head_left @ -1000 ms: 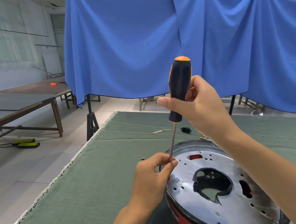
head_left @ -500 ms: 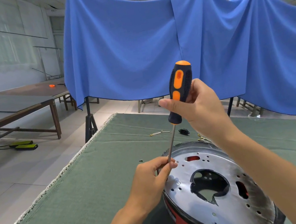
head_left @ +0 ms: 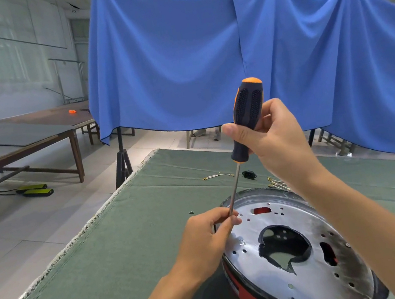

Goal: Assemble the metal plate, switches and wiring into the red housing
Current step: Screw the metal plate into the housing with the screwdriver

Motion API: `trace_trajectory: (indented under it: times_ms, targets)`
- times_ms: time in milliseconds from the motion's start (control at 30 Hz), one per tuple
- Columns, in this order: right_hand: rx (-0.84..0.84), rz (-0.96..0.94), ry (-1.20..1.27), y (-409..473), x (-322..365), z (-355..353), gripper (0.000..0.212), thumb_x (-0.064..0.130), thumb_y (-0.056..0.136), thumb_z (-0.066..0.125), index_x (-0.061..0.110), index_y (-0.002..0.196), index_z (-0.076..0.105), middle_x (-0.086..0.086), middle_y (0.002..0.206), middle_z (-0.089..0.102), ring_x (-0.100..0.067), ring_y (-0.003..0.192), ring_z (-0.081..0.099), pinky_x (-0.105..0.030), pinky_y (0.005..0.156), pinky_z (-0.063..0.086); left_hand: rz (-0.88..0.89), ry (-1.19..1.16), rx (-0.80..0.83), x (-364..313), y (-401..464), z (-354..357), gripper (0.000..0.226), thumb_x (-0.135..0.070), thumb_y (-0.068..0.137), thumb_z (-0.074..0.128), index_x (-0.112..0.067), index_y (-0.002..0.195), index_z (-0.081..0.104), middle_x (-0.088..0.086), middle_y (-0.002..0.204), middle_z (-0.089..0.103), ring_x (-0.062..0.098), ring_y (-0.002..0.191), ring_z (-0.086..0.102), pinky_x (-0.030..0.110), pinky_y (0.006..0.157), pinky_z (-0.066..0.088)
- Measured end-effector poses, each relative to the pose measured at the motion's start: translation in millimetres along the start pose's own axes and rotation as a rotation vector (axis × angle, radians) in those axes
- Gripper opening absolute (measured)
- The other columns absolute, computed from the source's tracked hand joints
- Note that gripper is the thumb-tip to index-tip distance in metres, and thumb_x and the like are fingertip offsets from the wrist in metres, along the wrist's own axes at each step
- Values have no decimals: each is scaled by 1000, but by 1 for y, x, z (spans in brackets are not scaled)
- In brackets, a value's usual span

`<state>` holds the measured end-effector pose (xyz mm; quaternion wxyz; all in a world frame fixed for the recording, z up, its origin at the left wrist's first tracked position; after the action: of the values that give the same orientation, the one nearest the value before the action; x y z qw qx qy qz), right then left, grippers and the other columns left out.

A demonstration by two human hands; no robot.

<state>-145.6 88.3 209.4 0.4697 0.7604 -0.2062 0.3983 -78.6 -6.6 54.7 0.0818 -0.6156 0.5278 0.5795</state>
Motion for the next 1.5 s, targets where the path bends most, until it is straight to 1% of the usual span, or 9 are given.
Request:
trace_trajectory:
  times_ms: [267, 533, 767, 933, 1000, 1067, 1300, 1433, 1500]
  targets:
    - [310, 49, 156, 0, 1, 16, 11, 8, 89, 62, 12, 98, 58, -8, 100, 73, -20, 90, 71, -36, 83, 58, -8, 20, 27, 4, 0, 2, 17, -19, 94, 57, -32, 89, 67, -17, 85, 72, -4, 81, 65, 23, 75, 54]
    - [-10, -24, -48, 2, 3, 1, 29, 26, 71, 83, 15, 81, 58, -6, 74, 71, -28, 73, 71, -49, 75, 57, -17, 13, 8, 5, -1, 2, 14, -18, 93, 58, -26, 96, 70, -16, 86, 72, -4, 84, 66, 23, 77, 55]
    - [295, 92, 166, -2, -3, 13, 11, 11, 87, 64, 8, 97, 61, -16, 100, 71, -24, 86, 72, -35, 77, 60, -36, 3, 32, 8, -1, 2, 15, -22, 95, 56, -25, 98, 70, -18, 85, 71, -4, 76, 64, 28, 74, 55]
    - [65, 11, -15, 2, -2, 2, 29, 22, 71, 82, 11, 83, 59, -7, 78, 69, -29, 75, 71, -46, 74, 58, -24, 22, 24, 8, -2, 3, 16, -22, 95, 56, -23, 102, 69, -17, 88, 72, -2, 83, 65, 28, 75, 55]
    - [-11, -27, -109, 1, 1, 2, 36, 32, 64, 85, 17, 78, 56, 0, 73, 67, -23, 71, 69, -37, 68, 58, -30, 11, 18, 9, -2, 2, 15, -22, 94, 57, -23, 103, 69, -17, 87, 72, -1, 83, 66, 31, 75, 56]
    - [-2, -40, -97, -1, 2, 5, 33, 32, 68, 84, 18, 80, 56, 0, 75, 66, -22, 70, 69, -30, 61, 58, -34, 8, 20, 10, -2, 2, 16, -22, 94, 56, -23, 103, 70, -17, 86, 72, -2, 82, 66, 29, 74, 55]
    - [286, -3, 187, -7, 1, 16, 5, 7, 90, 58, 12, 93, 59, -10, 98, 71, -22, 85, 72, -34, 79, 59, -27, 25, 46, 8, -3, 3, 18, -35, 94, 51, -28, 101, 67, -16, 86, 71, 0, 77, 64, 31, 71, 56]
    - [176, -80, 119, -6, 1, 11, 12, 10, 83, 68, 11, 89, 58, -6, 82, 69, -23, 71, 72, -39, 71, 60, -49, 18, 34, 10, -3, 4, 15, -25, 95, 54, -28, 101, 68, -15, 86, 71, 3, 77, 66, 37, 73, 57]
    - [89, -108, 89, -5, 2, 7, 22, 15, 76, 76, 12, 85, 56, -1, 76, 67, -19, 63, 71, -28, 60, 57, -56, 8, 28, 10, -4, 4, 15, -23, 95, 55, -27, 101, 68, -13, 86, 72, 4, 76, 66, 38, 74, 57]
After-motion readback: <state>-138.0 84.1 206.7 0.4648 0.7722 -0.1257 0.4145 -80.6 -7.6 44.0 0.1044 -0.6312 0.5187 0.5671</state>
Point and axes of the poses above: each hand's wrist, its own y-axis towards the middle knuckle, its own z-axis out of the palm, x = y × z, the point moved 8 cm from there along y, towards the middle knuckle
